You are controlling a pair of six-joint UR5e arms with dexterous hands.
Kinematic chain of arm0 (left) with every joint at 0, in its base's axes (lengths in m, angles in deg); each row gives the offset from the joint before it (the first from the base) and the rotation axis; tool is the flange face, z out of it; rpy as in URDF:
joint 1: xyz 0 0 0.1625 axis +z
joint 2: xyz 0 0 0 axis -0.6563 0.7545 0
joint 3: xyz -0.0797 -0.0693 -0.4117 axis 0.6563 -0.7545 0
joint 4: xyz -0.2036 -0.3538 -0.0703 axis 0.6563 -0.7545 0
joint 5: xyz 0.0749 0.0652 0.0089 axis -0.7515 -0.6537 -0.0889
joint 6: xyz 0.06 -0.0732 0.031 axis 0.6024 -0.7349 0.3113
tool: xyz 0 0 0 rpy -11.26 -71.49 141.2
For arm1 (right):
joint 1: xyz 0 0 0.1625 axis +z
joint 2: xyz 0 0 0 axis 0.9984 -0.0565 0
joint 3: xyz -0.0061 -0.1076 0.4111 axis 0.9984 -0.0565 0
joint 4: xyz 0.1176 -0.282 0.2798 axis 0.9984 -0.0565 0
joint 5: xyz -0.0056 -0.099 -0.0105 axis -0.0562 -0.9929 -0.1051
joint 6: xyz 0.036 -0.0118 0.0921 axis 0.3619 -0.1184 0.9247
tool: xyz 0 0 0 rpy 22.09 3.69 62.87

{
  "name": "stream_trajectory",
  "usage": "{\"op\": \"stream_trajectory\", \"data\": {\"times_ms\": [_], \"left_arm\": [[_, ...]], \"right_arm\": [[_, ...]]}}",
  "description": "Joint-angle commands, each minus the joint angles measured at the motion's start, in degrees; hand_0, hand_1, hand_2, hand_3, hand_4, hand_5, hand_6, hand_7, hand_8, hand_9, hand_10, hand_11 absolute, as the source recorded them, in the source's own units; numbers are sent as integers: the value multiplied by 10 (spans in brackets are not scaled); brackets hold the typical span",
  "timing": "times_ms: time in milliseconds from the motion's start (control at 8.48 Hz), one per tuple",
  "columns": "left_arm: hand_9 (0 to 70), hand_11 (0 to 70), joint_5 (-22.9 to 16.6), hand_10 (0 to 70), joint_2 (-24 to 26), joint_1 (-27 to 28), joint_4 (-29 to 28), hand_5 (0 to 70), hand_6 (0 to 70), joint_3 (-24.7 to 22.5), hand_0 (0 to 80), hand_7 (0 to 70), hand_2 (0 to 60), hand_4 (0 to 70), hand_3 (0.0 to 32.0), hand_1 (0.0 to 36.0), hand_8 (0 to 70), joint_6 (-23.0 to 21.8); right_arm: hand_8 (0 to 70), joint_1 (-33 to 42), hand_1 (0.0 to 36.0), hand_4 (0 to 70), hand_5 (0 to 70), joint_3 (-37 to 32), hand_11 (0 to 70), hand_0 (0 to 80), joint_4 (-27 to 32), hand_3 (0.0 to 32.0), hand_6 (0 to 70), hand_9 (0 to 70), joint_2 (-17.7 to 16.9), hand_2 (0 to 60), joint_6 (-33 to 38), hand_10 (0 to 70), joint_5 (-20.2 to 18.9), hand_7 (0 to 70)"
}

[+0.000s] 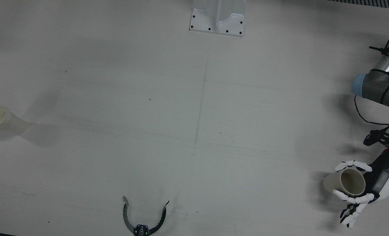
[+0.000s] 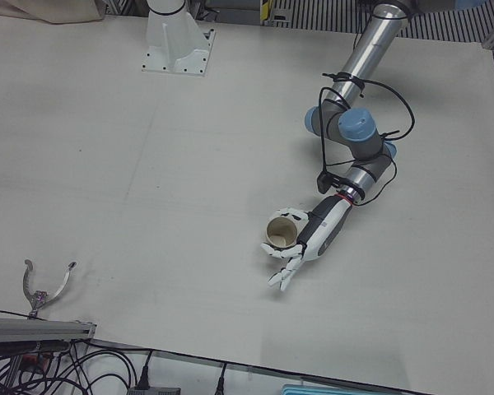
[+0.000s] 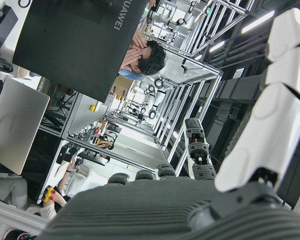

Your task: Pour water

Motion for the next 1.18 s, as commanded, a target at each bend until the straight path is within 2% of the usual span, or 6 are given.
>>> {"op": "stream_trajectory", "data": {"times_ms": [0, 236, 354, 590, 826, 1062], "left_arm": [[10, 78, -2, 33, 0, 0, 40, 328, 31, -44, 554, 120, 600, 377, 0, 360, 0, -3], [10, 76, -2, 31, 1, 1, 69, 329, 32, -69, 553, 120, 600, 378, 0, 360, 0, -9], [10, 76, -2, 31, 1, 2, 75, 329, 33, -69, 548, 121, 600, 372, 0, 360, 0, -12], [9, 74, -1, 29, 0, 1, 77, 320, 30, -70, 551, 118, 600, 365, 0, 360, 0, -12], [9, 72, -1, 29, -2, -1, 82, 320, 29, -79, 554, 115, 600, 363, 0, 360, 0, -16], [8, 73, -1, 29, -14, -1, 85, 321, 28, -80, 550, 113, 600, 354, 0, 360, 0, -27]], "right_arm": [[0, -33, 121, 40, 67, -61, 0, 445, 58, 6, 0, 0, 4, 130, -71, 0, 88, 0], [0, -85, 122, 18, 54, -169, 0, 445, 156, 10, 0, 0, 10, 128, -69, 0, 135, 0], [0, -117, 128, 39, 67, -194, 0, 454, 193, 4, 0, 0, 10, 136, -68, 0, 150, 0], [0, -177, 121, 38, 69, -244, 0, 447, 196, 2, 0, 0, 31, 121, -55, 0, 199, 0], [0, -265, 127, 32, 85, -260, 0, 456, 195, 10, 0, 0, 67, 118, 40, 0, 280, 0], [0, -314, 118, 32, 90, -261, 0, 427, 195, 16, 0, 0, 107, 146, 71, 0, 301, 0]]}}
